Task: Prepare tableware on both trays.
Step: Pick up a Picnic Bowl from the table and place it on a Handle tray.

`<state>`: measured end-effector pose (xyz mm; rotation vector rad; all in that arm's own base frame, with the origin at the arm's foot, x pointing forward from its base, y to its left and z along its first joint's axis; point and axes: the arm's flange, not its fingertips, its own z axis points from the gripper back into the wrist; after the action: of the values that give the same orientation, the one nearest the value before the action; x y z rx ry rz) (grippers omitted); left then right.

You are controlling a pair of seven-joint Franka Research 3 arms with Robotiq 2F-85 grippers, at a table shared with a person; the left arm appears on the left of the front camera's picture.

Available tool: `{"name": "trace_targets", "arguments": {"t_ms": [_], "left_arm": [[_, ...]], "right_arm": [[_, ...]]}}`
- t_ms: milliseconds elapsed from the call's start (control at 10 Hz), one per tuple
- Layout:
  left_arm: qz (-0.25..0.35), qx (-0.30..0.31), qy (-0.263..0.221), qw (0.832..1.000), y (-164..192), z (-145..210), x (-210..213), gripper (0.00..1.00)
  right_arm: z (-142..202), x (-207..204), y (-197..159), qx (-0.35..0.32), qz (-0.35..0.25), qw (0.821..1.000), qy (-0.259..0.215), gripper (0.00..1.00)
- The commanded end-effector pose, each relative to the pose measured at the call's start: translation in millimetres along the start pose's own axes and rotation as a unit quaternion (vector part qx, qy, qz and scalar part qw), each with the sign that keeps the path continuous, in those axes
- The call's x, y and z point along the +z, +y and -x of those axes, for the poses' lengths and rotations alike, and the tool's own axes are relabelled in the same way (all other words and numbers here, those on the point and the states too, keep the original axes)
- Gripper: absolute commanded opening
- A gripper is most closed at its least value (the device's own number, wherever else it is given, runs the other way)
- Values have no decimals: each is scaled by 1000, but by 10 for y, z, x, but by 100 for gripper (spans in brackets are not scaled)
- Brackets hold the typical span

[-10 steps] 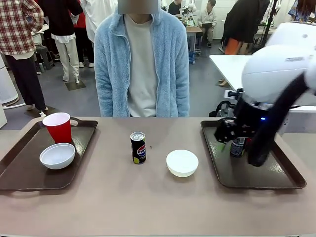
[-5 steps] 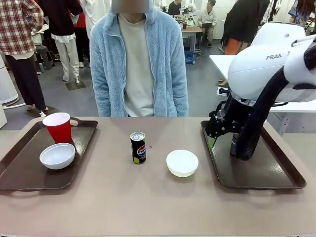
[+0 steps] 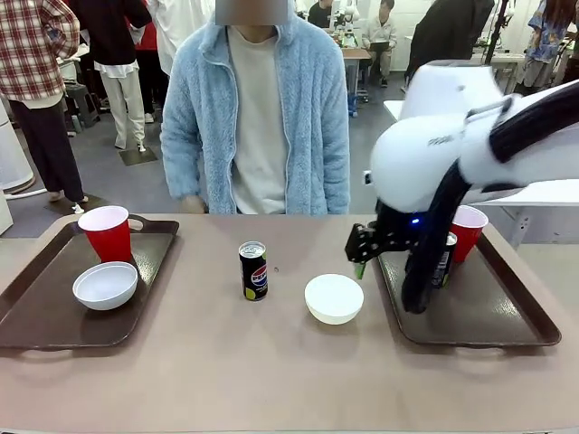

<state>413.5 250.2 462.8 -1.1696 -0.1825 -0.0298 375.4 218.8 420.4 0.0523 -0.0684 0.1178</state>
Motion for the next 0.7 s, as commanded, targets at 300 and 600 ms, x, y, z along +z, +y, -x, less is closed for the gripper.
{"name": "trace_targets", "arguments": {"t_ms": [300,600], "left_arm": [[2,5,0,1000,-38,17,20,100],[2,5,0,1000,-38,17,20,100]], "right_arm": [[-398,-396,358,16,13,1000,-5,100],[233,-23,-12,114,-13,992,52,100]]}}
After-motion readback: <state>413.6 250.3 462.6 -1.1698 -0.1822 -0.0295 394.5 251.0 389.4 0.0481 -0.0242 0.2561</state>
